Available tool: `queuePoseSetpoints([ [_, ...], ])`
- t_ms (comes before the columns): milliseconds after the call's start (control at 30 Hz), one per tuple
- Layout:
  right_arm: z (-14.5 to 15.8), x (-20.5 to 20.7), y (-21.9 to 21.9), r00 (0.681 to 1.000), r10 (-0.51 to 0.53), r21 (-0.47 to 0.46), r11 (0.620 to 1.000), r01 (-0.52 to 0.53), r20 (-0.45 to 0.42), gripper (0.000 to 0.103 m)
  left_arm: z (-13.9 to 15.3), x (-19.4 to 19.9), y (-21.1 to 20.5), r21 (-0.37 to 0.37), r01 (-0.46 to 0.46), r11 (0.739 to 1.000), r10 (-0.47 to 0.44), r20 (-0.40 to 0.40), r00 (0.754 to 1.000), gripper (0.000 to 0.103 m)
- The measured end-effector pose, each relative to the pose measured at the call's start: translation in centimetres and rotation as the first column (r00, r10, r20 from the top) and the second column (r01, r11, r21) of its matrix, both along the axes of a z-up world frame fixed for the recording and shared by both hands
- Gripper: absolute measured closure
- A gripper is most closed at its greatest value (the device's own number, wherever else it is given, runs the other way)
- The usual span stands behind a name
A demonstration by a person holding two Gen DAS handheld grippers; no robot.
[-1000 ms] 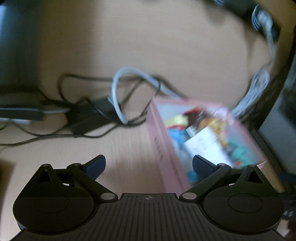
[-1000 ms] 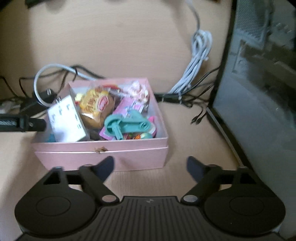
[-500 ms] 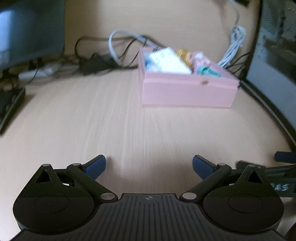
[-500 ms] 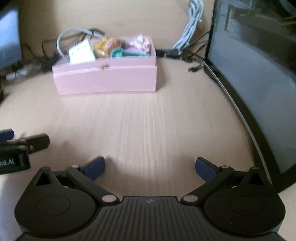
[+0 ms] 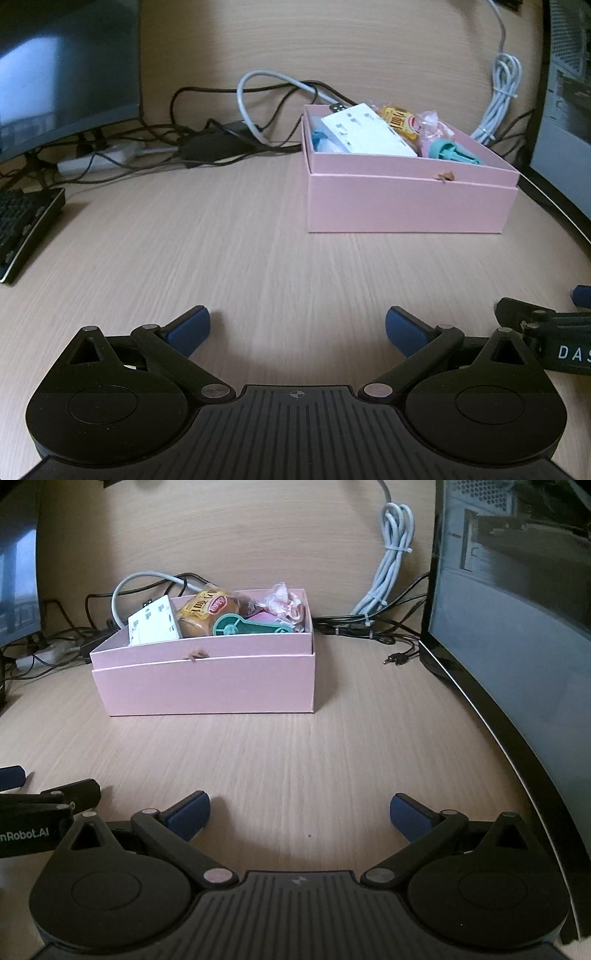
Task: Organize objects
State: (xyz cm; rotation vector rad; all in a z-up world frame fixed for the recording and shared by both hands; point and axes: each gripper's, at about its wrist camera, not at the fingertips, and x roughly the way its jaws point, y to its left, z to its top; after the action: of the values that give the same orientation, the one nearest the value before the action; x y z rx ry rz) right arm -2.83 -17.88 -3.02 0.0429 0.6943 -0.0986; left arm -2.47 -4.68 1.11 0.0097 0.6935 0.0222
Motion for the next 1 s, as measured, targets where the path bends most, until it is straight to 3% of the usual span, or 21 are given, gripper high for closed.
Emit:
queuePoseSetpoints([
  [1000, 0.12, 1.03, -0.14, 1.000, 0.014, 0.001, 1.000, -0.014, -0.002, 0.000, -0.04, 0.43, 0.07, 0.001, -0.004, 1.000, 0.004, 0.000, 1.000, 0.000],
])
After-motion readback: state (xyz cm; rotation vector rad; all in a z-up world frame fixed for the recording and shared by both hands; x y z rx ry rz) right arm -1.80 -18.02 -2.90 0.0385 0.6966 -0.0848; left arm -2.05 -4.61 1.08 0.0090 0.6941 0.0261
